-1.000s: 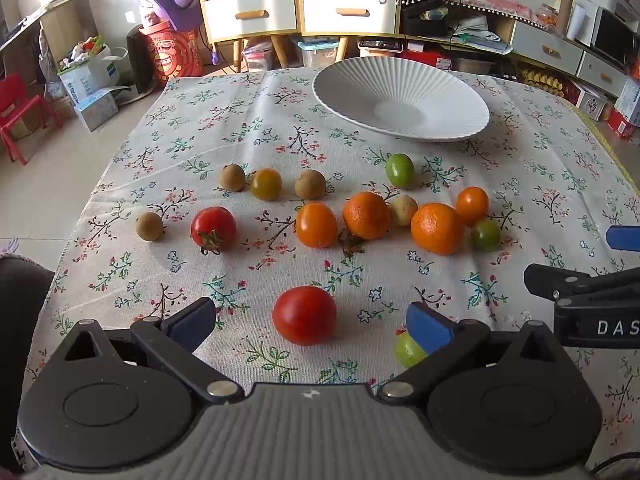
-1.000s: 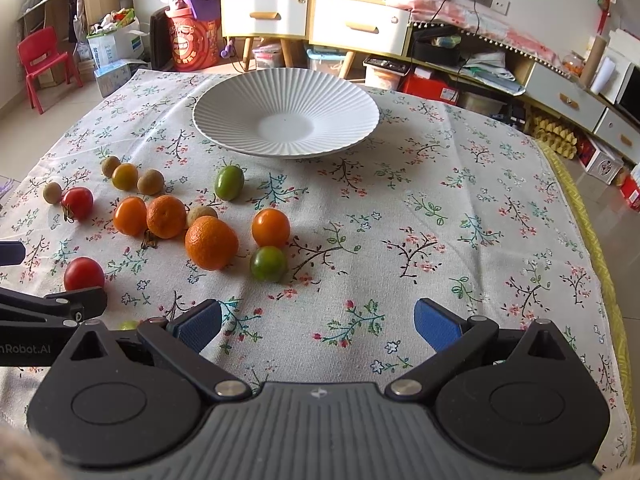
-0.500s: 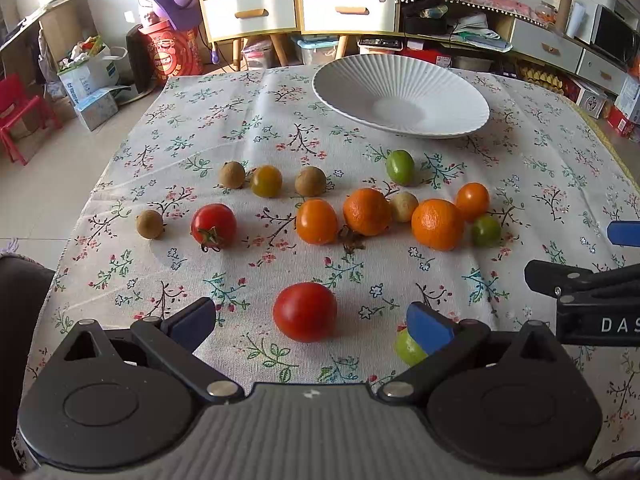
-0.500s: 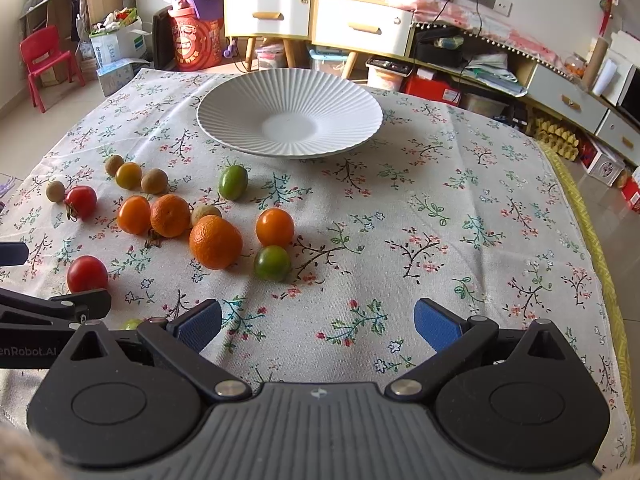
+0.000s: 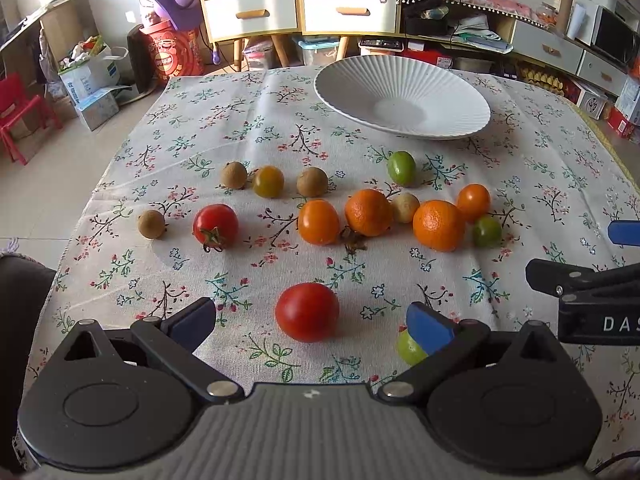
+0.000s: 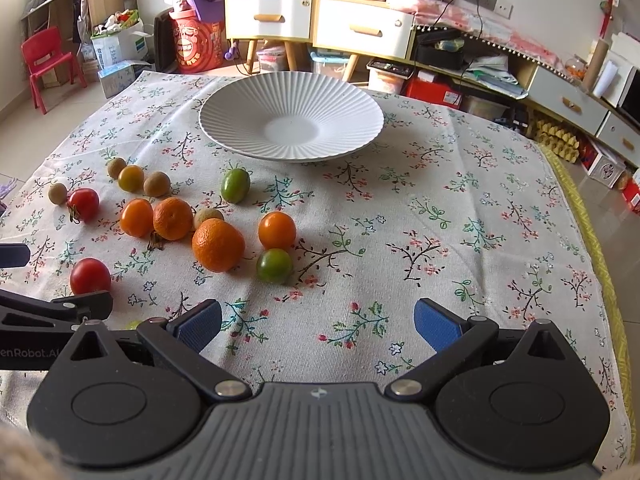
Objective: Organize fruits
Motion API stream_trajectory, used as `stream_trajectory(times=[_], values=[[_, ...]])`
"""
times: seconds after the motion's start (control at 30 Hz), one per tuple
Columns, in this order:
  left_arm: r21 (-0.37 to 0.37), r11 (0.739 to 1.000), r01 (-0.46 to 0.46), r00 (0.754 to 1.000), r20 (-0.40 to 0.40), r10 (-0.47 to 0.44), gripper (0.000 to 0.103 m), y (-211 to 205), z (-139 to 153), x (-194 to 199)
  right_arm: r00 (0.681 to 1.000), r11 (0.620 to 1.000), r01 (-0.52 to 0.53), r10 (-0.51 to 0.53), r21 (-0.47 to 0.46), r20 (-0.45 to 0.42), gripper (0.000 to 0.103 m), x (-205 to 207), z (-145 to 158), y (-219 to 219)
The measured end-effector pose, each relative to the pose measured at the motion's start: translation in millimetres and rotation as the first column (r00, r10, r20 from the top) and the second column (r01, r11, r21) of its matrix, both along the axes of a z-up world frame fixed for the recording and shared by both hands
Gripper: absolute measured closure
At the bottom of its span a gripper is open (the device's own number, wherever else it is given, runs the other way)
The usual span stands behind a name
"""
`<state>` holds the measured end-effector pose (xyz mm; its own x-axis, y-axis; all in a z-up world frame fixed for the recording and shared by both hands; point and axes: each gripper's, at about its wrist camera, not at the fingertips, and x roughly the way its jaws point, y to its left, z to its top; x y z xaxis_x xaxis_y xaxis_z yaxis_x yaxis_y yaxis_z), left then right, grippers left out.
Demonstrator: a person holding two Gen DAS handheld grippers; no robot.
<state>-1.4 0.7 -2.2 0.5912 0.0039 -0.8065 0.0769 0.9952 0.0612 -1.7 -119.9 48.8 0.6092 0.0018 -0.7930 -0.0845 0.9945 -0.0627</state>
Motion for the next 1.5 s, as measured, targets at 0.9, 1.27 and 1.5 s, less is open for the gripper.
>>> stream_trajectory(times=[0.9, 1.27, 1.5], values=[[-0.002, 1.0, -0.005, 1.0, 0.0, 0.005, 0.005, 2, -1, 0, 1.0, 1.0, 0.0, 0.0, 0.002, -0.001, 0.0, 1, 1, 1], [-0.028, 0.999, 0.029, 0.997, 0.068, -0.027, 0.005, 14, -1, 2, 0.998, 0.996, -0.06, 0.059, 0.059, 0.015, 0.0, 4, -3, -3], [-0.122, 0.984, 0.131, 0.991, 0.054, -0.126, 0.005, 30, -10, 4, 0.987, 0.979, -0.155, 0.147, 0.135, 0.064, 0.0, 1, -15, -7]])
